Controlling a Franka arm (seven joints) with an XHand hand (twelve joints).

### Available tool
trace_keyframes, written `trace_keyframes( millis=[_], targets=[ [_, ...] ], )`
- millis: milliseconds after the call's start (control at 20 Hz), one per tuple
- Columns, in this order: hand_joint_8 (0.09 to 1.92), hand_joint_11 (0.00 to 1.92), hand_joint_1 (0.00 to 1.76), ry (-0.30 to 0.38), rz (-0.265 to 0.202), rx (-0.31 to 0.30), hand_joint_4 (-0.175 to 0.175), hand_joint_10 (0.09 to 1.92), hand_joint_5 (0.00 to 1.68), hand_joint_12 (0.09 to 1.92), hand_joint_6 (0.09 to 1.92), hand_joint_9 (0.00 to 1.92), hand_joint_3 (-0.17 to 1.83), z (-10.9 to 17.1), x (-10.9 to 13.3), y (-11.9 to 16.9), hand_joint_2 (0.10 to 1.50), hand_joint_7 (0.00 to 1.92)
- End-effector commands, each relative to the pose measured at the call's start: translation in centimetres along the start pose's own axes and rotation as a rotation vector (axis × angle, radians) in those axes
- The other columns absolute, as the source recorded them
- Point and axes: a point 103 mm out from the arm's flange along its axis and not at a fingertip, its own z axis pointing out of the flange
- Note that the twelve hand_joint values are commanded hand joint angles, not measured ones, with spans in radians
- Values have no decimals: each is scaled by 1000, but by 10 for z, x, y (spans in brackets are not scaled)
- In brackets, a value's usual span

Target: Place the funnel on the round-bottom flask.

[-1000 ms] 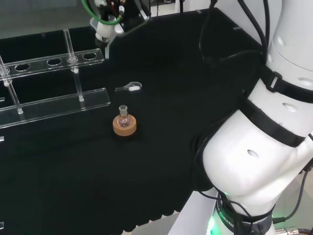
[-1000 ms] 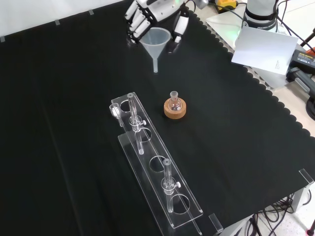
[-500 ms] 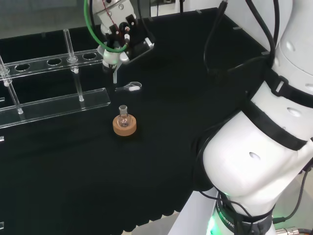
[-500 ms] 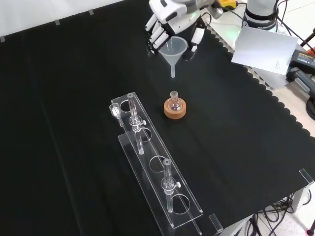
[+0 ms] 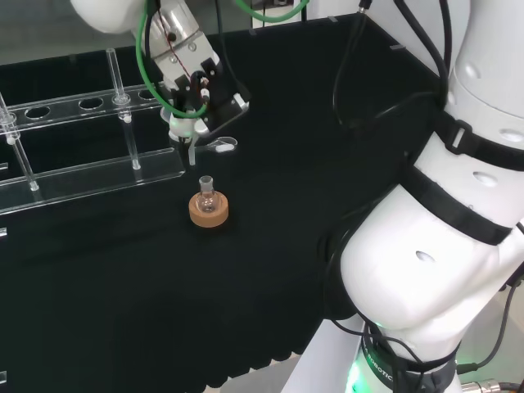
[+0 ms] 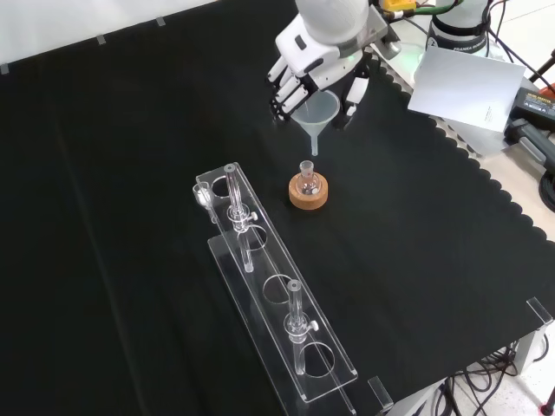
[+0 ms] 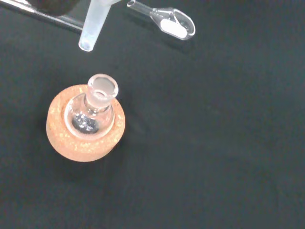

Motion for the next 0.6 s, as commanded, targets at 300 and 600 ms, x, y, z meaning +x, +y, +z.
trace_keyframes(
  millis=[300, 600],
  targets=[
    [658, 562, 854, -11, 14, 9, -9, 461, 645, 1251, 518, 867, -175, 19, 2, 9, 1101, 594],
    [660, 563, 852, 1, 8, 21, -10, 461, 643, 1250, 523, 867, -175, 28, -1, 17, 1104, 591]
  ],
)
